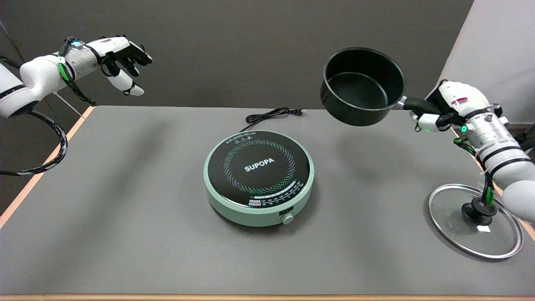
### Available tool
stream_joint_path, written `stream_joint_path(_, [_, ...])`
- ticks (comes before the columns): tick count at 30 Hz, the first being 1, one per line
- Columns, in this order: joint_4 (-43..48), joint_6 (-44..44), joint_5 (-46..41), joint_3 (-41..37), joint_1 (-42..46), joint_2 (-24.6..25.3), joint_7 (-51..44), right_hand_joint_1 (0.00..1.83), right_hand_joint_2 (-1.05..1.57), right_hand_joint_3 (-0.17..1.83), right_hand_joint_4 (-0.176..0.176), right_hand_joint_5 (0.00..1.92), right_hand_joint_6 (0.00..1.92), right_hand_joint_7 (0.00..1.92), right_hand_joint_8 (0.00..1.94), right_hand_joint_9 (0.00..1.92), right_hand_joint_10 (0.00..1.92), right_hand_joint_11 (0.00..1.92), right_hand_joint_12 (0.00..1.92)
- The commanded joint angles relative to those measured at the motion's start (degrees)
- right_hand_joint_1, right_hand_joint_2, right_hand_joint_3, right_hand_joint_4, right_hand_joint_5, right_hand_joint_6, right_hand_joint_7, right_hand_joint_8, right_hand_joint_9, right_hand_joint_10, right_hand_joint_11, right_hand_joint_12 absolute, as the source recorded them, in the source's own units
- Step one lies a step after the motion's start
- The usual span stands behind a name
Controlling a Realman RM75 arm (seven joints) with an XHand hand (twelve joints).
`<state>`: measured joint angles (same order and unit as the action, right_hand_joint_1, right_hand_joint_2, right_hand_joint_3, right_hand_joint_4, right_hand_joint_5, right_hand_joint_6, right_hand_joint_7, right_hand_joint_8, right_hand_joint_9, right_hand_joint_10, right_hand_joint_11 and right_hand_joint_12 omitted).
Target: Place the pot onto the induction cooker.
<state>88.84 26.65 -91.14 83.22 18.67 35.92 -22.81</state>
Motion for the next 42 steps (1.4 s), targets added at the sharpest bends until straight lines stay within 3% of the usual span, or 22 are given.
stream_joint_path(1, [5.18,-5.98,25.8,-2.97,3.91,-8.92,29.46,1.03,1.16,1.5,-0.111,1.63,1.63,1.63,1.63,1.63,1.63,1.63,1.63])
stream_joint_path(9, [10.62,-10.37,26.47,-2.65,3.27,-9.44,31.63,1.07,1.03,1.64,-0.115,1.62,1.62,1.62,1.62,1.62,1.62,1.62,1.62])
stream_joint_path(17, [15.45,-11.2,13.48,5.0,-0.43,-9.99,29.98,1.08,1.01,1.63,-0.115,1.62,1.62,1.62,1.62,1.62,1.62,1.62,1.62])
stream_joint_path(21, [17.23,-11.76,12.41,8.28,-2.46,-7.55,25.52,1.09,0.97,1.66,-0.115,1.61,1.61,1.61,1.61,1.61,1.61,1.61,1.61])
stream_joint_path(26, [17.82,-14.16,12.41,9.88,-4.77,-3.67,23.17,1.14,0.71,1.83,-0.124,1.53,1.53,1.53,1.53,1.53,1.53,1.53,1.53])
stream_joint_path(36, [17.03,-16.32,12.38,13.8,-8.97,-0.29,18.67,1.2,0.44,1.83,-0.119,1.47,1.47,1.47,1.47,1.47,1.47,1.47,1.47])
stream_joint_path(42, [14.44,-23.0,12.25,14.02,-14.67,4.15,16.74,1.24,0.3,1.83,-0.11,1.43,1.43,1.43,1.43,1.43,1.43,1.43,1.43])
